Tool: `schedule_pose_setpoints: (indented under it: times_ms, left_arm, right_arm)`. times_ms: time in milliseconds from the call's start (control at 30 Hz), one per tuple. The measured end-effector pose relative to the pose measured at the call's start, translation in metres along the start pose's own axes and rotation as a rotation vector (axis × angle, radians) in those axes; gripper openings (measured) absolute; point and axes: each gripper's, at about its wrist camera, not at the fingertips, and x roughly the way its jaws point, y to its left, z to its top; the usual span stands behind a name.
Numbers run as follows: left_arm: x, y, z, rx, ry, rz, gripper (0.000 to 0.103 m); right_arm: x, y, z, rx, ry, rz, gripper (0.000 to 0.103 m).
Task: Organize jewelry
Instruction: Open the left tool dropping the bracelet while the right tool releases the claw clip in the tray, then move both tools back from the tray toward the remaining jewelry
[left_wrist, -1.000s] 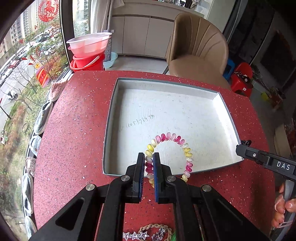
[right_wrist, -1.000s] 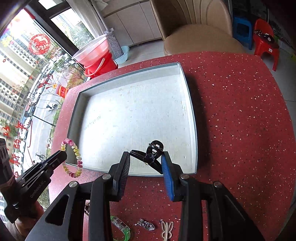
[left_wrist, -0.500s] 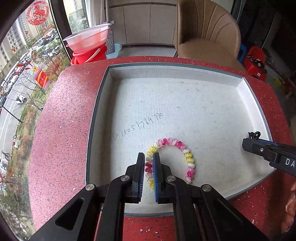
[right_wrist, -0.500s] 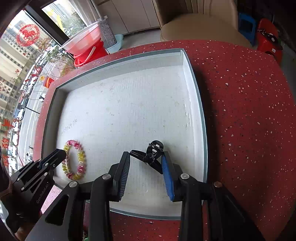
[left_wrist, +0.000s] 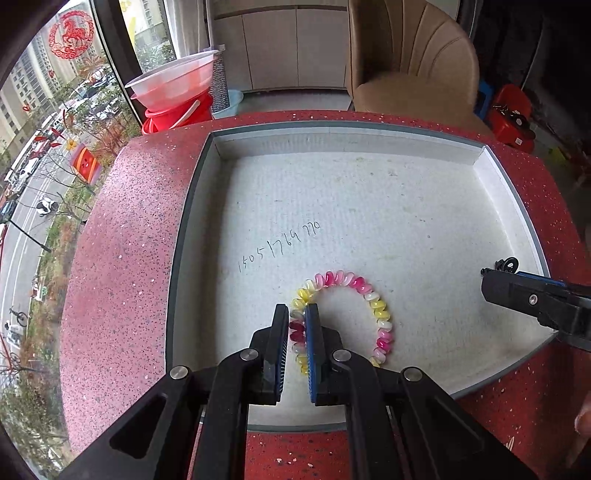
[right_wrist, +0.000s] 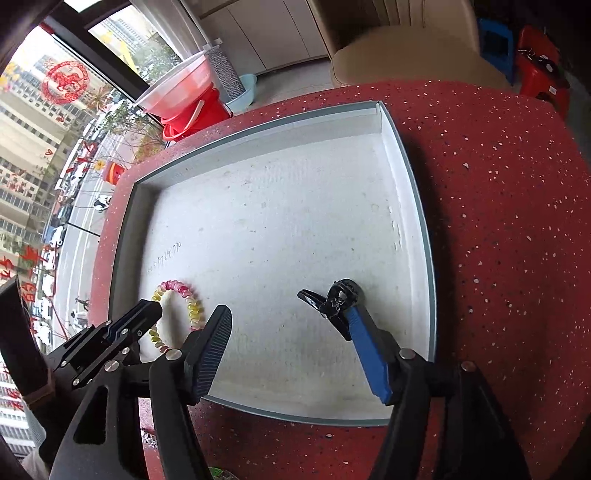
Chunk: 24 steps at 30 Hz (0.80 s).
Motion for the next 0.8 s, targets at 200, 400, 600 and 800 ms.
schedule_pose_setpoints:
  times_ms: [200, 400, 600, 800]
  left_arm:
    - [-0.017, 0.003, 0.000, -0.002, -0.045, -0.009, 0.027]
    - [-0.030, 0.006, -0.004, -0.016, -0.057, -0.025, 0.062]
    - [-0.037, 0.013, -0.014, -0.020, -0.089, -0.020, 0.103]
    - [-0.065, 0.024, -0.036, -0.034, -0.145, 0.055, 0.103]
  right_arm:
    - [-0.018, 0.003, -0.006, 0.029, -0.043, 0.028, 0.077]
    - [-0.033, 0.008, -0.018, 0.041, -0.062, 0.037, 0.080]
    - [-0.051, 0.012, -0.038, 0.038, -0.090, 0.034, 0.082]
    - [-0.076, 0.022, -0.070, -0.001, -0.152, 0.044, 0.099]
